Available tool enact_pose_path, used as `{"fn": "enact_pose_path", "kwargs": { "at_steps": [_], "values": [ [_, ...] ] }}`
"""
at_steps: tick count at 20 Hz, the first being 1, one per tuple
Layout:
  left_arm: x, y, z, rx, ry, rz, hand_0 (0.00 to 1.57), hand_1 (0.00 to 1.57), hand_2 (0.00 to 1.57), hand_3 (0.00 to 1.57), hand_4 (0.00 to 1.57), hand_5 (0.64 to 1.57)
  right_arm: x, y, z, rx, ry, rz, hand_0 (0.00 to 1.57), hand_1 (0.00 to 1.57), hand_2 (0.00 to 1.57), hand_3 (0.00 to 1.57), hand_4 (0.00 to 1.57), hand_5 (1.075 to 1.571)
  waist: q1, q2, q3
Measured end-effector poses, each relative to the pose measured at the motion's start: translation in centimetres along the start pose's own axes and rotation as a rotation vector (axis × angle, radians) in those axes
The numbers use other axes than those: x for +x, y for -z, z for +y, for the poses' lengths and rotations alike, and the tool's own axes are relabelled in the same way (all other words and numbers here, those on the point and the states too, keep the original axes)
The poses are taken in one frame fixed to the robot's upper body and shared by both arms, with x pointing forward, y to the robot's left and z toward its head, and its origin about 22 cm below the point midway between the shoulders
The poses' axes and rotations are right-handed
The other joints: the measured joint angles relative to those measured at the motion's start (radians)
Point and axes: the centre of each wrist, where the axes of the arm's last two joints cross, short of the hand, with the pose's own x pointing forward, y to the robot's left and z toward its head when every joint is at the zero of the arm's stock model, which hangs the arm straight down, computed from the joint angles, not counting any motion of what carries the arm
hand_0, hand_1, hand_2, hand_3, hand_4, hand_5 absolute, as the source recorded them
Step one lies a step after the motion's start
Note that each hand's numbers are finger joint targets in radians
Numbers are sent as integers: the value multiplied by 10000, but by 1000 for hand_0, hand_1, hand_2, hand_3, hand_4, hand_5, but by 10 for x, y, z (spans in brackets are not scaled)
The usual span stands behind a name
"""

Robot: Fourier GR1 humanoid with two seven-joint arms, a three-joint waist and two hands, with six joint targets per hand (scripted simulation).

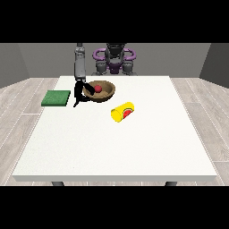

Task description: Pick the cup and pour the ball into the bowl, then pick the bowl and place it on the pad

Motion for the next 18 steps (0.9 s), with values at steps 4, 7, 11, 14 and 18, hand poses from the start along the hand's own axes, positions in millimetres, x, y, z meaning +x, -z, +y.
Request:
{"fn": "enact_pose_path", "kwargs": {
  "at_steps": [4,7,11,14,18],
  "values": [
    [-22,-18,23,538,176,729,0,0,0,0,0,1547,25,12,-4,323,-968,1006,1571,1571,1571,1571,1263,1464,-530,-585,114],
    [-33,-33,42,964,316,1140,0,0,0,0,0,1543,57,25,0,582,-1539,1390,1571,1571,1571,1571,1250,1476,-988,-943,155],
    [-32,-50,68,1364,496,1092,0,0,0,0,0,1542,77,33,-8,823,-1609,1579,1571,1571,1571,1571,1287,1507,-1409,-824,189],
    [-29,-56,78,1565,695,904,0,0,0,0,0,1539,90,39,-14,917,-1736,1553,1571,1571,1571,1571,1287,1507,-1568,-643,205],
    [-22,-53,79,1487,762,540,0,0,0,0,0,1537,103,52,-28,761,-1742,1309,1571,1571,1571,1571,1299,1520,-1501,-238,217]
  ]
}}
